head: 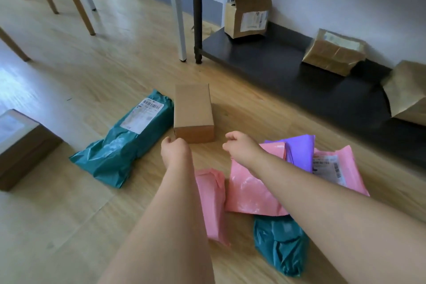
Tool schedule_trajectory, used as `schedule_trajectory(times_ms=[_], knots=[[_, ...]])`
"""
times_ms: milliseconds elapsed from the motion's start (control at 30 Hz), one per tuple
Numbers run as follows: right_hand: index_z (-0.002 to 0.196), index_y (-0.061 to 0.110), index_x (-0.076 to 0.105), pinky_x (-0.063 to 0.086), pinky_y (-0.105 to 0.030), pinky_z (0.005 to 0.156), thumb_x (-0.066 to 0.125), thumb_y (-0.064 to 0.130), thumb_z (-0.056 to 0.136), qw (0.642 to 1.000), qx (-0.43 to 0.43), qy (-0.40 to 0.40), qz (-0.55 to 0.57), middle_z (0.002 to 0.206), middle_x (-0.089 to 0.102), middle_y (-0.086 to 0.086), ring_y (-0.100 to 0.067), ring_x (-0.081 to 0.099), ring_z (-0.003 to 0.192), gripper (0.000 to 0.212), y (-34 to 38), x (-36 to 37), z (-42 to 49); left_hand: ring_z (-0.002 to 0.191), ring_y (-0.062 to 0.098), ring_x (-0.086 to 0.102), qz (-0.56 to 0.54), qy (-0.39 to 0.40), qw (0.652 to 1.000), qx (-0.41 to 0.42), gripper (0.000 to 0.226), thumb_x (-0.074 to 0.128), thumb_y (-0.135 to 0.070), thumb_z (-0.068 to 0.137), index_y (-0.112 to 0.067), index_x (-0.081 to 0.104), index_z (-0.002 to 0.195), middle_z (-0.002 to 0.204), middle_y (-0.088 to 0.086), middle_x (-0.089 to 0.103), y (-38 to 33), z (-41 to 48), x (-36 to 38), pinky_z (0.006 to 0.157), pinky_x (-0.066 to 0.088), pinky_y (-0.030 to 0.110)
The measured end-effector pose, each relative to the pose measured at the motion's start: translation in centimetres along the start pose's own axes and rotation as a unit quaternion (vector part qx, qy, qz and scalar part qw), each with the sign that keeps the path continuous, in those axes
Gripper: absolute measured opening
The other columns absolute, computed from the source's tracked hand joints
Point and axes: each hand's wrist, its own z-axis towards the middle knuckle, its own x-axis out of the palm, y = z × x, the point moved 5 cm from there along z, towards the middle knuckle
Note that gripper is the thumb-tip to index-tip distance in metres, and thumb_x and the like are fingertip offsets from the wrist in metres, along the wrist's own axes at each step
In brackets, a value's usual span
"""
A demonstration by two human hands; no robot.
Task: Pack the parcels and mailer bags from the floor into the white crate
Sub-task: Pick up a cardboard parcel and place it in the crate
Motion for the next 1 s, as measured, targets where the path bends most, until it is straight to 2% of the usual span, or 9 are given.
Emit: schedule_trajectory(times_ms=[100,200,333,400,500,667,800,933,1000], knots=[[0.148,0.024,0.035,0.044,-0.036,0.101,0.048,0.016,0.091,1.0,0.011,0.019,0.015,0.14,0.049,-0.005,-0.023,0.052,0.12,0.059,0.9,1.1,2.5,0.132,0.024,0.044,-0.035,0.0,0.999,0.015,0.061,0.043,-0.016,0.089,-0.027,0.033,0.148,0.15,-0.002,0.04,-0.6,1.8,0.8,0.111,0.036,0.038],[0.154,0.021,0.022,0.029,-0.035,0.113,0.044,0.009,0.094,0.999,0.014,0.025,0.022,0.158,0.028,-0.005,-0.025,0.032,0.142,0.065,1.8,1.9,4.8,0.139,0.021,0.036,-0.045,0.027,0.998,0.041,0.059,0.043,-0.018,0.094,-0.026,0.029,0.15,0.153,-0.005,0.034,-1.7,2.9,1.7,0.113,0.03,0.035],[0.155,0.018,0.014,0.015,-0.037,0.121,0.042,0.006,0.098,0.999,0.013,0.041,0.007,0.162,0.016,-0.004,-0.024,0.018,0.148,0.065,1.9,2.8,6.5,0.136,0.025,0.04,-0.034,0.044,0.998,0.036,0.051,0.037,-0.015,0.095,-0.018,0.039,0.146,0.15,0.001,0.041,-1.9,3.9,2.7,0.112,0.032,0.039],[0.155,0.018,0.014,0.015,-0.038,0.119,0.045,0.006,0.098,0.998,0.019,0.05,0.021,0.162,0.016,-0.005,-0.025,0.018,0.148,0.067,1.6,2.9,6.9,0.13,0.03,0.046,-0.018,0.043,0.998,0.044,0.046,0.038,-0.015,0.093,-0.012,0.048,0.138,0.141,0.009,0.051,-1.8,3.8,3.1,0.108,0.036,0.042],[0.155,0.017,0.02,0.019,-0.04,0.118,0.047,0.004,0.097,0.997,0.029,0.054,0.05,0.159,0.023,-0.009,-0.027,0.024,0.145,0.066,1.0,2.7,6.9,0.113,0.027,0.055,-0.018,0.016,0.999,0.043,0.039,0.04,-0.016,0.094,-0.015,0.051,0.131,0.126,0.004,0.058,-1.4,3.7,3.3,0.099,0.043,0.035],[0.141,0.019,0.04,0.032,-0.043,0.112,0.051,0.004,0.093,0.994,0.051,0.041,0.092,0.142,0.044,-0.009,-0.025,0.042,0.13,0.052,-0.4,1.2,5.9,0.087,0.023,0.047,-0.031,-0.012,0.999,0.001,0.016,0.039,-0.014,0.095,-0.017,0.048,0.108,0.097,0.002,0.05,-0.5,2.4,3.1,0.083,0.041,0.03],[0.131,0.022,0.044,0.037,-0.042,0.107,0.053,0.006,0.09,0.993,0.044,0.004,0.105,0.128,0.05,-0.007,-0.025,0.047,0.12,0.045,-0.7,-1.7,4.6,0.075,0.02,0.046,-0.025,-0.018,1.0,0.005,0.016,0.037,-0.009,0.093,-0.017,0.047,0.102,0.085,0.0,0.049,-0.8,-0.2,4.2,0.073,0.038,0.029],[0.126,0.022,0.046,0.041,-0.034,0.082,0.055,0.005,0.088,0.992,0.023,-0.043,0.119,0.116,0.053,-0.008,-0.024,0.05,0.102,0.042,-0.9,-5.8,2.3,0.083,0.026,0.053,-0.059,0.011,0.998,0.012,0.017,0.039,-0.008,0.088,-0.016,0.049,0.099,0.094,0.005,0.056,-1.6,-2.9,6.9,0.078,0.045,0.031],[0.119,0.021,0.049,0.043,-0.036,0.082,0.057,0.006,0.087,0.988,0.018,-0.083,0.127,0.115,0.056,-0.008,-0.026,0.054,0.104,0.037,-1.3,-8.4,0.6,0.079,0.026,0.052,-0.088,0.029,0.996,0.012,0.014,0.04,-0.008,0.085,-0.015,0.051,0.091,0.089,0.004,0.057,-2.1,-4.7,8.2,0.075,0.044,0.031]])
